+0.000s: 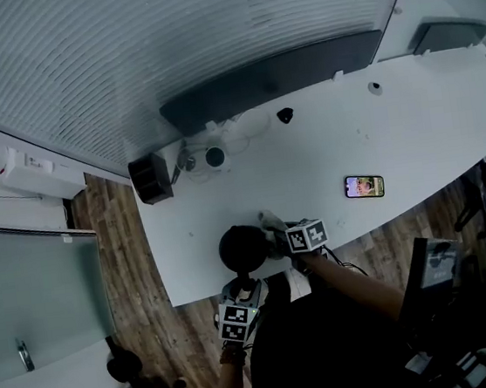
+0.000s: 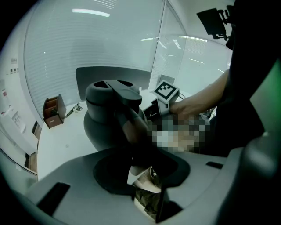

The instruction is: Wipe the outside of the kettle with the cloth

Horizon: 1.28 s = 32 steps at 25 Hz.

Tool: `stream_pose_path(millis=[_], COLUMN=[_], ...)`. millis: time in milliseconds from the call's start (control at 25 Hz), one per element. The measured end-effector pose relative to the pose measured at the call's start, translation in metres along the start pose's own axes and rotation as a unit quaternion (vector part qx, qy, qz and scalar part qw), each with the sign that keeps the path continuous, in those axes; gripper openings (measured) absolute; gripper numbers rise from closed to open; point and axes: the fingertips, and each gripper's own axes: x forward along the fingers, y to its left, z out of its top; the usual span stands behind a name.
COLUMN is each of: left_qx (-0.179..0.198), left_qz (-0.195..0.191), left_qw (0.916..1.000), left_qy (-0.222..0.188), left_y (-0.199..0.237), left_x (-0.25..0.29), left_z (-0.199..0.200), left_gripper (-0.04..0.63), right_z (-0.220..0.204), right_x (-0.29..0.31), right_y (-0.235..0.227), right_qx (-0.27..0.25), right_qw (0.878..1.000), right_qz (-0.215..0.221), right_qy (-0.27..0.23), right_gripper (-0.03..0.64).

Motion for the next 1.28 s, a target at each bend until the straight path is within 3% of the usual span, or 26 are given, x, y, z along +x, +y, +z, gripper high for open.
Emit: stream_pose_path(millis=[200,400,520,640,760,920,1120,1280], left_qx=[0.000,-0.020,-0.036,-0.033,-0.037,-0.034,-0.031,-0.031], left_qz=[-0.003,-0.003,-0.009,-0.024,-0.026,-0.025,-0.026,-0.027], left_qw=[0.9999,0.9998,0.9993,0.9992,0.9990,0.9991,0.9992,0.9991], left_qy=[0.013,0.001,-0.004,-0.004,-0.005,-0.002,-0.003,0.000], left_y=[-0.003,-0.009,-0.018,-0.026,-0.028,-0.030,-0.030,-0.031], left_x=[0.000,0.006,0.011,0.018,0.020,0.025,0.024,0.024], left_z=[0.000,0.003,0.007,0.013,0.015,0.018,0.019,0.017], left_gripper=[0.127,0.127,0.127,0.127,0.127,0.126,0.127,0.127], right_z=[-0.022,0.023,0.039,0.038,0.033,0.025,0.026,0.017], right_x=[0.009,-0.048,-0.089,-0.091,-0.071,-0.055,-0.051,-0.042], right_y=[-0.015,0.002,0.057,0.113,0.125,0.093,0.083,0.046], right_qx=[-0.006,0.005,-0.021,-0.057,-0.080,-0.043,0.016,0.076], right_qw=[0.999,0.998,0.994,0.989,0.986,0.992,0.990,0.992], right_qz=[-0.015,-0.026,0.029,0.107,0.127,0.097,0.111,0.064], right_qy=[0.037,-0.064,-0.100,-0.089,-0.072,-0.064,-0.083,-0.075], right_gripper=[0.100,0.100,0.100,0.100,0.100,0.100,0.100,0.100])
